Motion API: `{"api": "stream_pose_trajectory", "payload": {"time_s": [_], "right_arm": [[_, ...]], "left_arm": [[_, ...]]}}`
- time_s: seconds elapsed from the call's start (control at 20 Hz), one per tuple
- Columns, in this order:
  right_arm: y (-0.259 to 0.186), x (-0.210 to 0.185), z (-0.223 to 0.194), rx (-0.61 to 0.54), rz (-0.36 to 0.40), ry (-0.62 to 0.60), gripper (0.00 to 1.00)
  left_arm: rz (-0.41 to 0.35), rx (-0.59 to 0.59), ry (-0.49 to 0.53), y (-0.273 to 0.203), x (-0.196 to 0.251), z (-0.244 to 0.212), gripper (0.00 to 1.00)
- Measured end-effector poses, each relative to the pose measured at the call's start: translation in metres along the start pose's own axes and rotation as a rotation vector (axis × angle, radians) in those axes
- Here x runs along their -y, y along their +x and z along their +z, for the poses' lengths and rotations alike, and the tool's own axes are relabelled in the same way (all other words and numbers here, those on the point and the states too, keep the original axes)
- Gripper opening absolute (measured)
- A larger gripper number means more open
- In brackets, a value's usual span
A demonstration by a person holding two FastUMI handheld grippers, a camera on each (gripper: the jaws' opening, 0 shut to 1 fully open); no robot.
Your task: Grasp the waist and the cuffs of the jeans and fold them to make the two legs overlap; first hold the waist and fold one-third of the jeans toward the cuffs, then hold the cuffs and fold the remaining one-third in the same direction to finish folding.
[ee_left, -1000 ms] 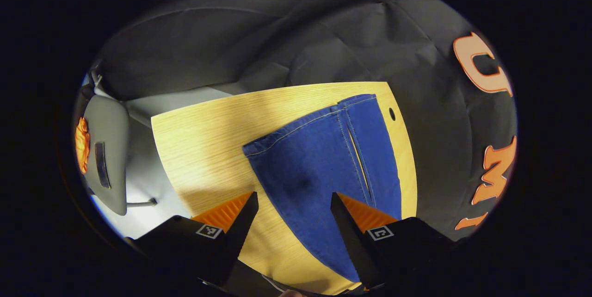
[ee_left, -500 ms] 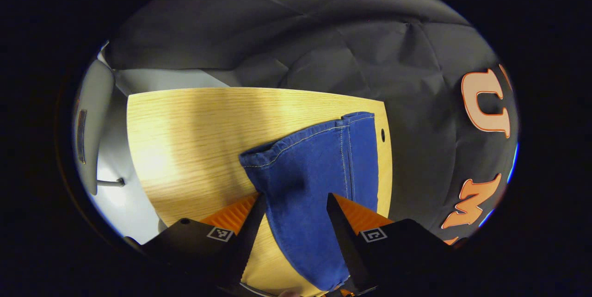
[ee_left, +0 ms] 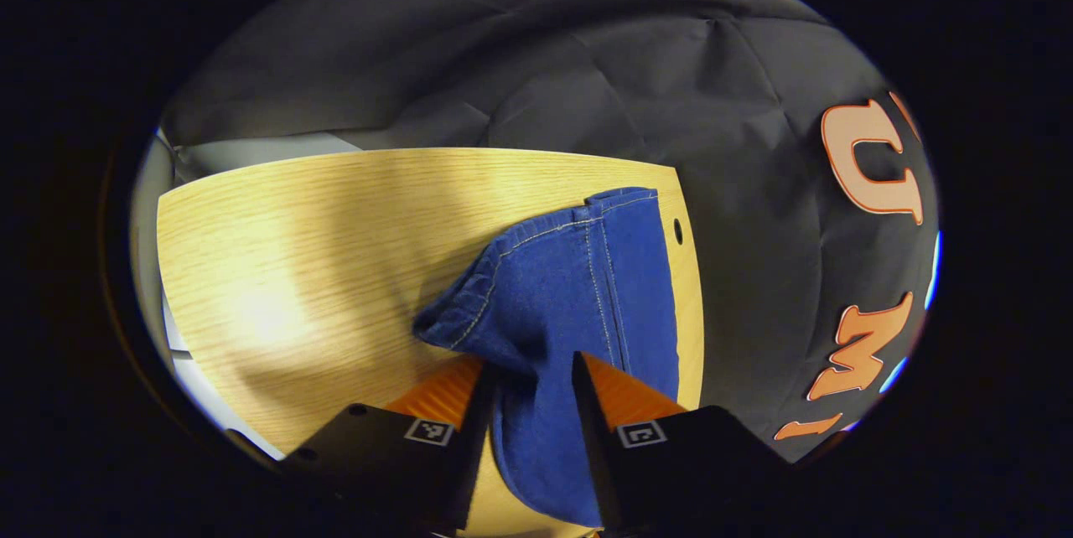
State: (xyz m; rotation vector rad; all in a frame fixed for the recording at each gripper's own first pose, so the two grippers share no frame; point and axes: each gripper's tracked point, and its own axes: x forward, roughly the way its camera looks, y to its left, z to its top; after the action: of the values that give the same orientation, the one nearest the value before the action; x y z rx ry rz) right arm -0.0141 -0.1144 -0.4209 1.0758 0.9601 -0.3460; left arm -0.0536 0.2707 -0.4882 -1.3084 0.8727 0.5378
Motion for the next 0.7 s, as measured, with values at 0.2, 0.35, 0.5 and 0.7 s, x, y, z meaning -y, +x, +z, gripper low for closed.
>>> {"api": "stream_pose_trajectory", "payload": {"time_s": [0.2,0.35,0.5,0.7], "right_arm": [[-0.003,0.013,0.022,0.039,0.012,0.075,0.98],[0.013,0.012,0.035,0.053,0.027,0.113,0.98],[0.029,0.006,0.058,0.102,0.050,0.161,0.96],[0.042,0.010,0.050,0.062,0.030,0.174,0.67]], "left_arm": [[0.016,0.006,0.003,-0.002,-0.004,0.005,0.12],[0.012,0.021,0.064,-0.004,0.000,0.002,0.04],[-0.003,0.030,0.084,-0.009,0.007,0.003,0.04],[-0.024,0.060,0.110,-0.021,0.021,0.011,0.04]]}}
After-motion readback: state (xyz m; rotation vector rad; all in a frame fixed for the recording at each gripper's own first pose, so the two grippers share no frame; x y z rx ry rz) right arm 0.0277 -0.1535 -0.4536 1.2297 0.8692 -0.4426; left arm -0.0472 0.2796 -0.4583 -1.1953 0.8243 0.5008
